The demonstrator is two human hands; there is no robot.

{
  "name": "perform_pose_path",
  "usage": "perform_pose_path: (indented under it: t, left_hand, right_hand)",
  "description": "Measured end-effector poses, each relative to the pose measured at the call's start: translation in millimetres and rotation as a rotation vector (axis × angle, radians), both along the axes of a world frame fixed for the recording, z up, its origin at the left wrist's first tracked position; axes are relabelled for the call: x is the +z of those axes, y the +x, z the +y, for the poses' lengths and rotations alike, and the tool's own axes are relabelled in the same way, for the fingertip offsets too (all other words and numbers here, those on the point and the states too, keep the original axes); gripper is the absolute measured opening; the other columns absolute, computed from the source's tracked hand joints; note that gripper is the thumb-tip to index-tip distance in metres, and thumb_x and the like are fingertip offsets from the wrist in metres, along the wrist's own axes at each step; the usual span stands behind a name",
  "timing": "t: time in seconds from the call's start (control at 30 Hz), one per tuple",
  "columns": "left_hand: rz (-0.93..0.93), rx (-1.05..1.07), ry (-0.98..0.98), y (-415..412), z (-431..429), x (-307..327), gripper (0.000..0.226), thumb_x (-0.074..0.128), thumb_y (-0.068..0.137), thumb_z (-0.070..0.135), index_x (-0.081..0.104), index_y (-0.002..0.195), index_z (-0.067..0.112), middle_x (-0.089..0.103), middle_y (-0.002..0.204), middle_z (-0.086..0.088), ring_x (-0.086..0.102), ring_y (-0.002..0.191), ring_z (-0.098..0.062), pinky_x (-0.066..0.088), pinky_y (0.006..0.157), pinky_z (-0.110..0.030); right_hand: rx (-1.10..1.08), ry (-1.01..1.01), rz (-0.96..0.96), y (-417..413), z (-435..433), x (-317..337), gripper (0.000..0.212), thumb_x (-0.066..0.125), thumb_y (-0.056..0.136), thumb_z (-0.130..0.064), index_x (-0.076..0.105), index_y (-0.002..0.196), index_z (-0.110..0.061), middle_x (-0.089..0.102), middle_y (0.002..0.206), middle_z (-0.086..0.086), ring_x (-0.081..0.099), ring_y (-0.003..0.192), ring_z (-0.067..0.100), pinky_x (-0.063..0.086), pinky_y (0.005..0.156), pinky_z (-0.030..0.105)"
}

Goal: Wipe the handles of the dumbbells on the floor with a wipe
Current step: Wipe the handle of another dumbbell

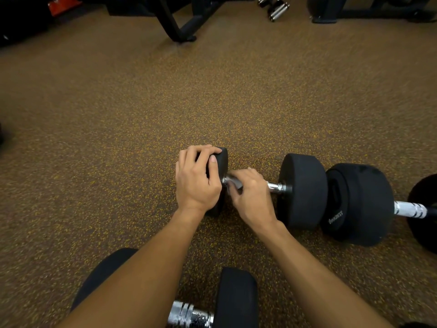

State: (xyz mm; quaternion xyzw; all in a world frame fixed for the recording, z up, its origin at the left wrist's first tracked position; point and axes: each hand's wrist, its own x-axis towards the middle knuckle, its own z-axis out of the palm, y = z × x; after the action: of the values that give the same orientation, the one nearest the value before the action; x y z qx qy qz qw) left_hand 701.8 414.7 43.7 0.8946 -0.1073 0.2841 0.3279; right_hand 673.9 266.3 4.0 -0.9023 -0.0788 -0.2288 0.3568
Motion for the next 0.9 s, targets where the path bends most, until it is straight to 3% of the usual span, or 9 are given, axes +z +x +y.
perform_pose_path:
  t: [0.1,0.3,0.43,0.5,0.67,0.8,0.9]
  left_hand:
    - [-0.003,0.001,-0.007,0.0,0.4,-0.3,0.026,0.051,0.103,0.024,0.072,0.118,0.024,0.065,0.121,0.005,0.055,0.112,-0.022,0.047,0.095,-0.046]
    - [-0.005,0.003,-0.006,-0.6,1.2,-1.3,0.025,0.052,0.103,0.023,0.072,0.118,0.025,0.065,0.12,0.005,0.055,0.113,-0.021,0.047,0.096,-0.045]
    - [-0.012,-0.001,-0.008,-0.3,1.0,-0.7,0.026,0.051,0.103,0.023,0.072,0.117,0.024,0.065,0.121,0.005,0.056,0.112,-0.023,0.046,0.096,-0.045]
    - [-0.01,0.0,-0.007,-1.7,0.9,-0.7,0.025,0.052,0.103,0.023,0.073,0.117,0.024,0.065,0.121,0.005,0.056,0.113,-0.022,0.046,0.096,-0.043]
    - [-0.001,0.006,-0.005,-1.2,0.8,-0.2,0.026,0.051,0.103,0.024,0.073,0.118,0.025,0.064,0.12,0.006,0.055,0.114,-0.02,0.045,0.097,-0.04]
    - [-0.006,-0.003,-0.011,-2.2,0.8,1.0,0.025,0.052,0.103,0.023,0.073,0.117,0.024,0.064,0.12,0.006,0.055,0.113,-0.02,0.044,0.096,-0.038]
    - [0.0,-0.005,-0.017,-3.3,1.6,1.1,0.026,0.051,0.103,0.023,0.073,0.117,0.024,0.064,0.121,0.006,0.054,0.113,-0.02,0.044,0.097,-0.038]
  right_hand:
    - [0.067,-0.052,-0.032,3.1,-2.0,-3.5,0.018,0.076,0.093,-0.009,0.078,0.111,-0.007,0.076,0.107,0.004,0.067,0.102,0.024,0.05,0.102,0.043]
    - [0.002,0.003,-0.061,0.5,-2.9,-2.6,0.011,0.077,0.091,-0.006,0.079,0.102,-0.007,0.075,0.101,0.004,0.065,0.098,0.022,0.053,0.094,0.04]
    - [0.076,-0.018,-0.073,3.3,-0.3,-7.0,0.015,0.079,0.089,-0.005,0.08,0.104,-0.008,0.078,0.106,0.002,0.07,0.101,0.02,0.044,0.114,0.042]
    - [0.058,0.006,-0.098,-2.0,-10.2,-10.5,0.013,0.081,0.089,-0.005,0.08,0.102,-0.009,0.078,0.106,0.001,0.07,0.101,0.017,0.042,0.117,0.041]
    - [0.004,0.004,-0.075,1.4,-5.3,-6.0,0.012,0.078,0.091,-0.004,0.081,0.102,-0.007,0.078,0.102,0.003,0.067,0.097,0.02,0.053,0.096,0.043]
    - [0.062,-0.026,-0.057,3.2,-6.2,-7.8,0.015,0.078,0.093,-0.01,0.081,0.107,-0.01,0.079,0.109,0.0,0.069,0.103,0.017,0.045,0.114,0.046]
    - [-0.006,0.021,-0.086,-3.2,-15.1,-11.7,0.012,0.079,0.092,-0.009,0.081,0.103,-0.012,0.079,0.105,-0.001,0.071,0.1,0.014,0.042,0.117,0.044]
